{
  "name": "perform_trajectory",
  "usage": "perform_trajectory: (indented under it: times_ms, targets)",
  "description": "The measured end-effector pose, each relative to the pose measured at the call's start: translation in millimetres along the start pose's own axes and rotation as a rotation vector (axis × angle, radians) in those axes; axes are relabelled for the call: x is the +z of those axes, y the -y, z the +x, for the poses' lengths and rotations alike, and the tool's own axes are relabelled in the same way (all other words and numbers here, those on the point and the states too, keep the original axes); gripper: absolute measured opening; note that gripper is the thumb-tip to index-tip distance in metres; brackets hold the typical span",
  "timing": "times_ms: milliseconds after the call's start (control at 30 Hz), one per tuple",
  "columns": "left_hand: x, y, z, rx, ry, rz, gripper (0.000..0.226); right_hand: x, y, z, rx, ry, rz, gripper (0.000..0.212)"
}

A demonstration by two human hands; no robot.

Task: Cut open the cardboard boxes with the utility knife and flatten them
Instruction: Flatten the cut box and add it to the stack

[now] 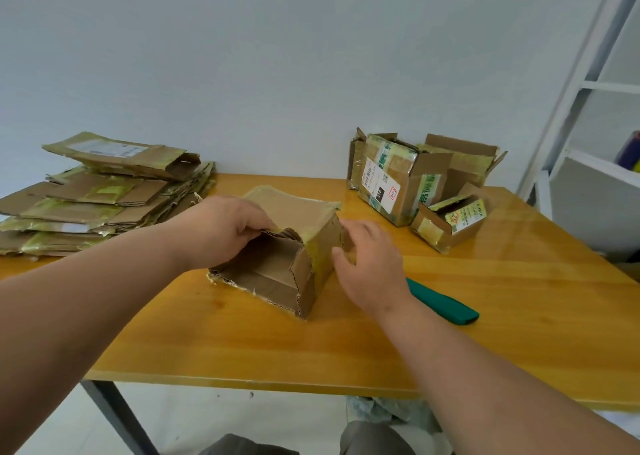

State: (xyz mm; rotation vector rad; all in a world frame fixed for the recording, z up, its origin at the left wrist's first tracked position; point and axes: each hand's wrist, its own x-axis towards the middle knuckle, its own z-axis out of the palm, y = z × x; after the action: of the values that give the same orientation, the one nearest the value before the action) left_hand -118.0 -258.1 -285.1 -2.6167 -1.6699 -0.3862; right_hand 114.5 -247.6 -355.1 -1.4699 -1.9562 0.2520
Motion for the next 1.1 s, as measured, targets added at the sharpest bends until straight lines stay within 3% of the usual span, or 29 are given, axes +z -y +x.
perform_trajectory:
  times_ms: [133, 200, 300, 367, 433, 533, 667, 767, 933, 1100]
  targets:
    - [3.6, 13.7, 1.4, 0.186, -0.119, 0.134, 0.035, 0.2, -4.0, 3.6, -0.032, 0.135, -0.136, 0.076]
    - [0.9, 19.4, -1.3, 0.136, -0.155, 0.302, 0.034, 1.6, -1.4, 8.7, -0.061, 0.186, -0.169, 0.075]
    - [-3.6, 26.7, -6.6, -0.084, -0.018, 0.565, 0.044, 6.2, 1.8, 14.7, -0.032, 0.248, -0.161, 0.067]
    - [-4.6, 33.1, -10.6, -0.269, 0.08, 0.48, 0.055, 9.4, 2.0, 14.8, 0.005, 0.262, -0.151, 0.064]
    - [-6.3, 34.1, -10.3, -0.427, 0.169, 0.226, 0.049, 12.4, 0.5, 15.5, 0.073, 0.268, -0.148, 0.064]
    - [-2.9, 22.9, -4.3, -0.423, 0.228, 0.1, 0.038, 16.2, -1.5, 17.4, 0.213, 0.326, -0.101, 0.066]
    - [8.0, 12.6, 4.1, -0.492, 0.196, 0.019, 0.068, 16.3, 2.8, 17.2, 0.275, 0.304, 0.0, 0.057]
    - [15.6, 16.9, 6.9, -0.496, 0.174, -0.033, 0.055, 10.6, 7.7, 16.3, 0.255, 0.267, 0.062, 0.052]
    - [19.1, 27.9, 5.7, -0.457, 0.082, -0.02, 0.043, 2.7, 10.3, 13.0, 0.204, 0.412, 0.249, 0.033]
    - [19.3, 25.6, 7.2, -0.484, 0.131, 0.299, 0.054, 2.2, 20.1, 5.6, 0.203, 0.605, 0.48, 0.012]
